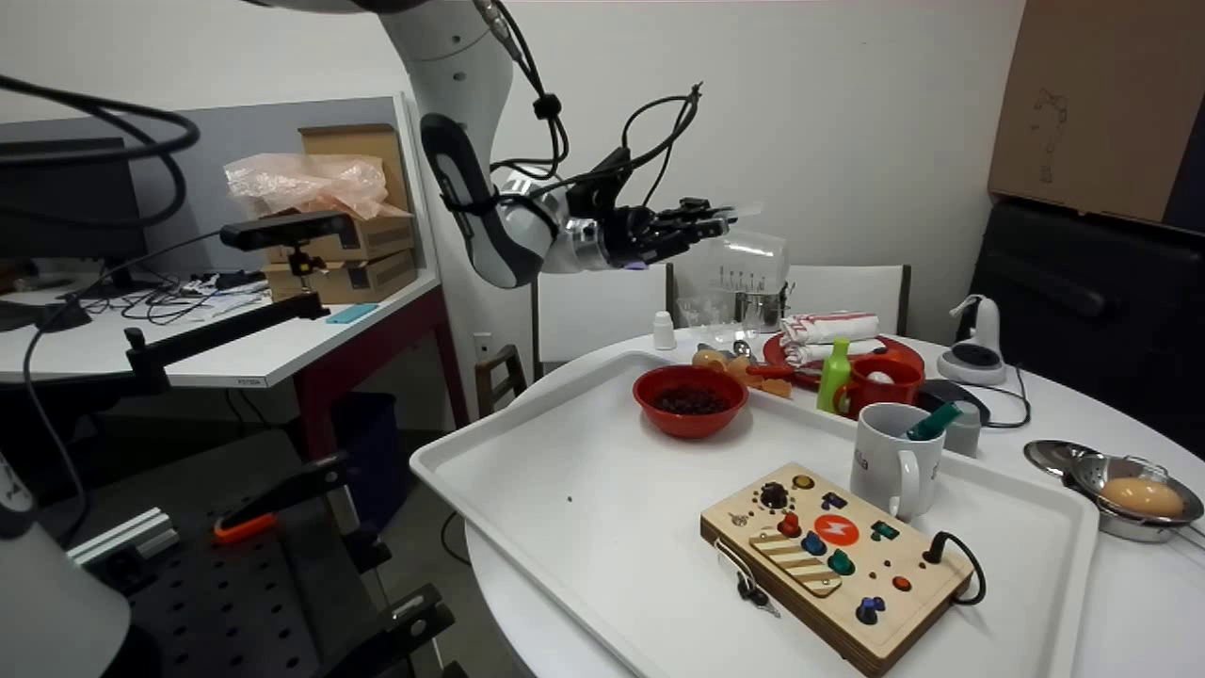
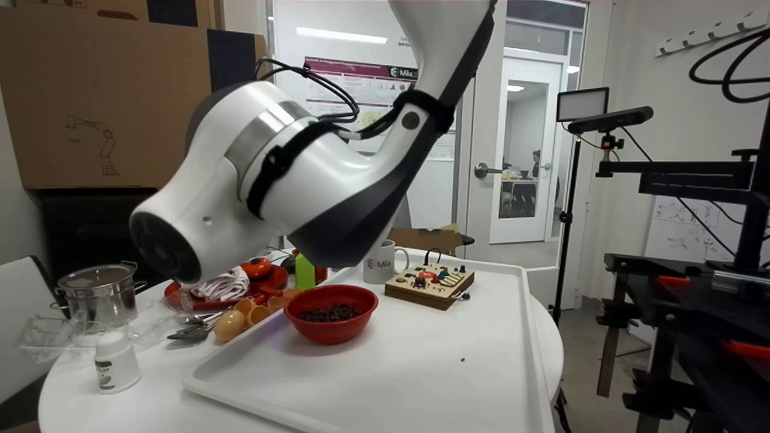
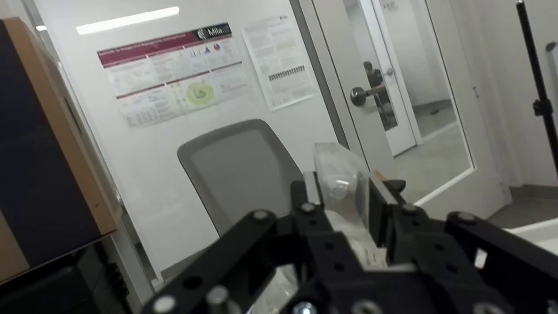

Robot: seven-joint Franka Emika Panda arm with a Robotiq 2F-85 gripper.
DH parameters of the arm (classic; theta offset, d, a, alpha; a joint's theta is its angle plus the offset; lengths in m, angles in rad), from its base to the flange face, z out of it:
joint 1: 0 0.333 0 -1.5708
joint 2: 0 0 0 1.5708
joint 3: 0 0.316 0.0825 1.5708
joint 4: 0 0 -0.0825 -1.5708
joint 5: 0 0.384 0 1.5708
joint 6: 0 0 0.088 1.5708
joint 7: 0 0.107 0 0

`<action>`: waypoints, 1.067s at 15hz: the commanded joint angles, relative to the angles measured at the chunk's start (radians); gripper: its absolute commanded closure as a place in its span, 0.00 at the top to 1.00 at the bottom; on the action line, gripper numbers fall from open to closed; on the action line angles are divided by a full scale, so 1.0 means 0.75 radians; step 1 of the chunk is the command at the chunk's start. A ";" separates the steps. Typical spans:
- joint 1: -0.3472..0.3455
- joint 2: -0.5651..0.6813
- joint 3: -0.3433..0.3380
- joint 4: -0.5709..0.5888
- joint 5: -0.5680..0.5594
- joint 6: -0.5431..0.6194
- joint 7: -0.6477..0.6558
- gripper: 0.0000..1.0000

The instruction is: Put all the objects in the measuring cup into the red bowl and press the red button on the thing

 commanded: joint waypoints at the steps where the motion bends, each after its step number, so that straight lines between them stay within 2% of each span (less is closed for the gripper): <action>1: -0.080 -0.098 0.036 -0.029 0.146 0.173 -0.032 0.07; 7: -0.189 -0.146 0.038 0.007 0.423 0.439 -0.111 0.07; 11: -0.243 -0.159 0.040 0.046 0.644 0.558 -0.188 0.07; 12: -0.178 -0.128 -0.026 0.047 0.584 0.532 -0.136 0.07; 13: -0.181 -0.128 -0.032 0.053 0.598 0.542 -0.142 0.28; 16: -0.170 -0.123 -0.045 0.052 0.594 0.539 -0.141 0.28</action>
